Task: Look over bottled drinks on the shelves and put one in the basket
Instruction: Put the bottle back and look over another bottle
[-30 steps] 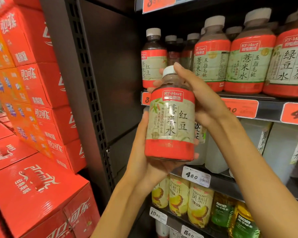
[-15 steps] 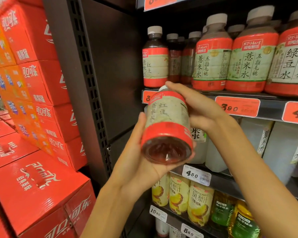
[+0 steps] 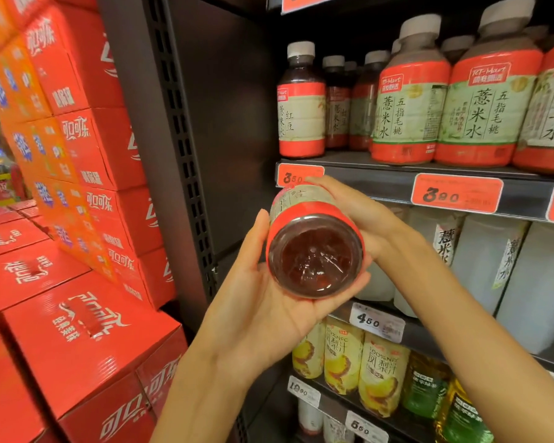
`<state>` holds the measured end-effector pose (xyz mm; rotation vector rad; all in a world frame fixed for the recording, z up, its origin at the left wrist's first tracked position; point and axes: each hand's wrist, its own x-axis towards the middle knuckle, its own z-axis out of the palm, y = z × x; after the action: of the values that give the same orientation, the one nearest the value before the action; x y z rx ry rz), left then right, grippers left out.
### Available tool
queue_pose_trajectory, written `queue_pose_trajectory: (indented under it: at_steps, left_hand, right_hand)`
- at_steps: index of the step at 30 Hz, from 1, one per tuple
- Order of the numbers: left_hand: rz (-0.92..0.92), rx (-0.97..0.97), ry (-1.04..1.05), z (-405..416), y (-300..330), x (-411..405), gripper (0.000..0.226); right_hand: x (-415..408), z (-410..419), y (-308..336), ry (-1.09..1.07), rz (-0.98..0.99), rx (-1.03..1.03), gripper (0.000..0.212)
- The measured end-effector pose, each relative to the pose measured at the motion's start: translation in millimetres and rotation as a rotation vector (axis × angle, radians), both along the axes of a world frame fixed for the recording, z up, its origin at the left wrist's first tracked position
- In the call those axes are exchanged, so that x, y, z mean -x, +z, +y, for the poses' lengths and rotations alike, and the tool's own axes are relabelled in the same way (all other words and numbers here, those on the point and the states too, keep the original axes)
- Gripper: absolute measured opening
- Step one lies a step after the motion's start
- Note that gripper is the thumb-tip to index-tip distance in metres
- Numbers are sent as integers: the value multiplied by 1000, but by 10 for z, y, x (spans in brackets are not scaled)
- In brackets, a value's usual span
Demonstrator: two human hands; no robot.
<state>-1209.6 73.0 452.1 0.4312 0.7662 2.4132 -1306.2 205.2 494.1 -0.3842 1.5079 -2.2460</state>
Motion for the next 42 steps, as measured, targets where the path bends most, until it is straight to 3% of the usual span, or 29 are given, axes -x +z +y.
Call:
queue_pose_trajectory:
  at_steps: [3,7,12,15,19,23,27,31,36,40,42]
  left_hand:
    - [0,-10,24,25,19,-48,77]
    - [47,-114,-29,108,101,-71,91]
    - [134,14,134,64,-26,82,69]
    - [320,243,311,99,-126,158,42]
    - [541,522,641,72,-118,208,69]
    - [736,758,816,177,-111,249,72]
    - [806,716,855,155,-128,332,62]
    - [905,742,914,136,-157,380,71]
    - [926,773,911,156,-197,467,82]
    - [888,660,845,100,-247,511,92]
    - [882,611,798,58,-264,506,87]
  right_hand:
    - [-35,-30,78,-17,25,2,16]
    - [-76,-22,172,-47,165,-36,27]
    - [-139,-2,240,-68,281,-84,38]
    - [-154,3,271,-174,370,3,31]
    - [-245,74,298,-355,650,22,28]
    - [-361,73,288,-365,786,37,31]
    - [-392,204,283,-213,874,22,33]
    - [-394,308,215,-83,879,-69,67]
    - [-431,328,180,-85,1053,-187,41]
    - [-456,349,157,-71,1105,-197,36]
    - [-430,358,174,-111,1076,-177,34]
